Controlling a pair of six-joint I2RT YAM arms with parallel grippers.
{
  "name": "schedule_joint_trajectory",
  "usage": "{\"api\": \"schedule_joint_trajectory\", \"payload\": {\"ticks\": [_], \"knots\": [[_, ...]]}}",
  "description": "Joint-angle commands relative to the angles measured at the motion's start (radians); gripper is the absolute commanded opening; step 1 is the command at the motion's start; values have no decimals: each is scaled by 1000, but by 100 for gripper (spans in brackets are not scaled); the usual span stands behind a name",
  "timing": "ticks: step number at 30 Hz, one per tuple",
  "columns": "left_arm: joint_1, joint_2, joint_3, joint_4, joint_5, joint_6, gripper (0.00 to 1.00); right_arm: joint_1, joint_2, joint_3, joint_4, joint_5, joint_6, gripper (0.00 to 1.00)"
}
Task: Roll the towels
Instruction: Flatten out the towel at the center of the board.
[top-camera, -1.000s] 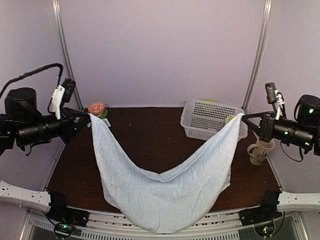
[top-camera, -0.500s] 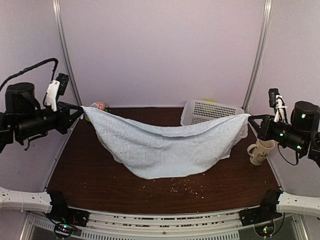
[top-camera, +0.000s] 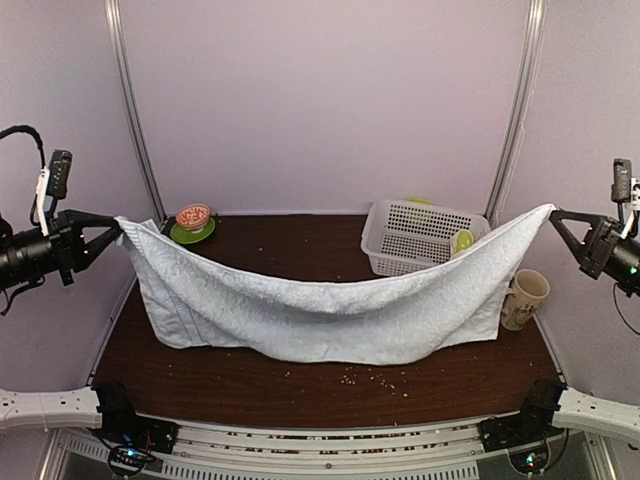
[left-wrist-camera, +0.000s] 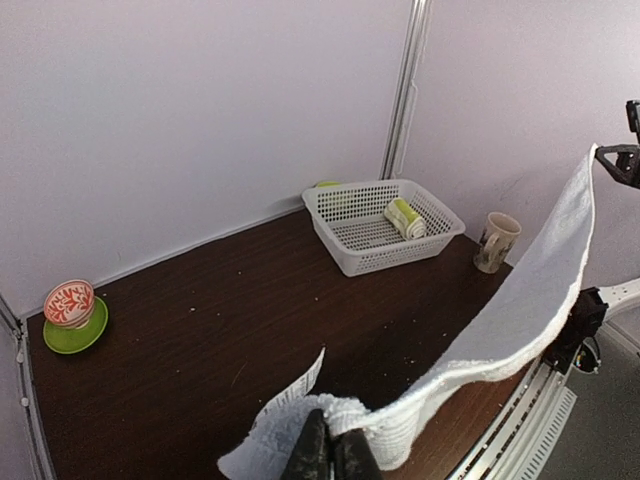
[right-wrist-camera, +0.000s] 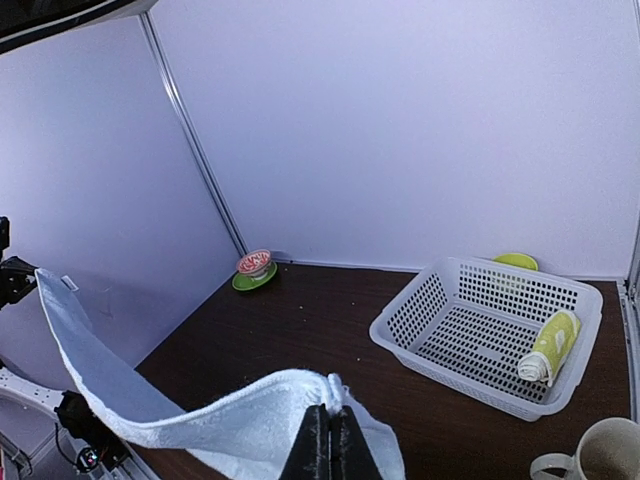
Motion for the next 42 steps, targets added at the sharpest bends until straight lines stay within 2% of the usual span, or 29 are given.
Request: {"api": "schedule_joint_trajectory", "payload": {"ticks": [1, 3, 6, 10, 13, 19, 27, 32, 39, 42], "knots": [[6, 78, -106, 108, -48, 50, 0, -12, 96, -71, -6, 89, -4, 0], [40, 145, -136, 150, -38, 66, 0, -48, 161, -103, 9, 92, 36, 0], [171, 224, -192, 235, 86, 62, 0, -144, 204, -192, 95, 27, 97, 0], [377, 244, -325, 362, 156, 23, 0, -248, 215, -317, 200, 31, 168, 0], [489, 290, -362, 419, 211, -2, 0, -317, 257, -355, 243, 19, 186, 0], [500, 437, -377, 475, 228, -15, 0, -352, 378, -401, 321, 17, 177, 0], [500, 482, -416, 514, 136, -31, 0, -357, 447, -447, 379, 46, 191, 0], [500, 458, -455, 495, 97, -74, 0, -356, 433, -493, 389, 24, 211, 0], [499, 419, -556, 509, 170, -142, 0, -355, 345, -603, 383, 29, 271, 0], [499, 414, -549, 520, 183, -143, 0, -356, 323, -607, 364, 54, 276, 0]]}}
